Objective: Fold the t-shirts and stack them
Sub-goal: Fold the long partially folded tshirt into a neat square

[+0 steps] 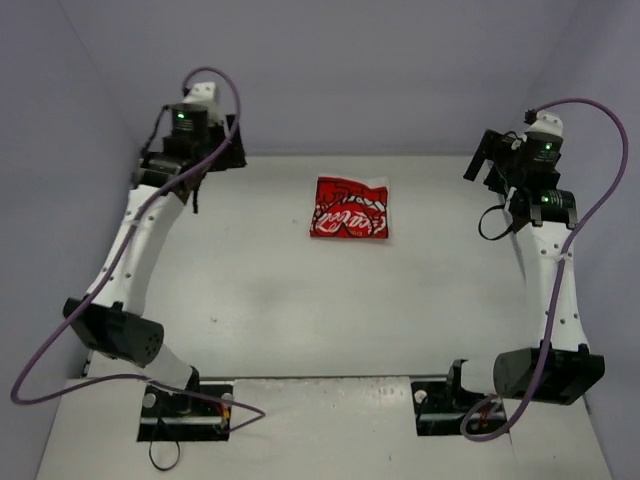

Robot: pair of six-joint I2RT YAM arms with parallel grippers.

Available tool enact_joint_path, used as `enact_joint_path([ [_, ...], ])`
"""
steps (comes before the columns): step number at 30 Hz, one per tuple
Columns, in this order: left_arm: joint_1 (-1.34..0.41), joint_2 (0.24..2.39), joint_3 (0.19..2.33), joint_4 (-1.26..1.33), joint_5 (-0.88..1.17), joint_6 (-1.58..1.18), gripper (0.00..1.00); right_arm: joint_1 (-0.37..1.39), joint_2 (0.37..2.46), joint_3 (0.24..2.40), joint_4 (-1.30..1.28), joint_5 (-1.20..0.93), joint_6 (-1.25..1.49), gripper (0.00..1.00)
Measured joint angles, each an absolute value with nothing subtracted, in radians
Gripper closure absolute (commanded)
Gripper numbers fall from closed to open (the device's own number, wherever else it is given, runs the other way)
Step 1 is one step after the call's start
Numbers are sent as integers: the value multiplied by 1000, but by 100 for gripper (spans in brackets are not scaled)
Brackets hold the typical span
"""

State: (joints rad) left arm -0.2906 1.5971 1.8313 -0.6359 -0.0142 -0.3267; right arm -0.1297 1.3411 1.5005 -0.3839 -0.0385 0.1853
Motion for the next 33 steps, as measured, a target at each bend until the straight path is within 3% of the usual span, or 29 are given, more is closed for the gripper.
enact_joint_path([
  [7,-262,1263,1743,-777,-130,-271,35,16,1004,1301,-404,113,164,0],
  [14,-269,1033,1492,-828,-226,-258,32,68,875,1229,-412,241,161,0],
  [19,-268,993,1389,-845,-272,-259,24,81,872,1219,-411,263,161,0],
  [33,-268,1006,1362,-849,-290,-279,23,96,899,1218,-408,263,154,0],
])
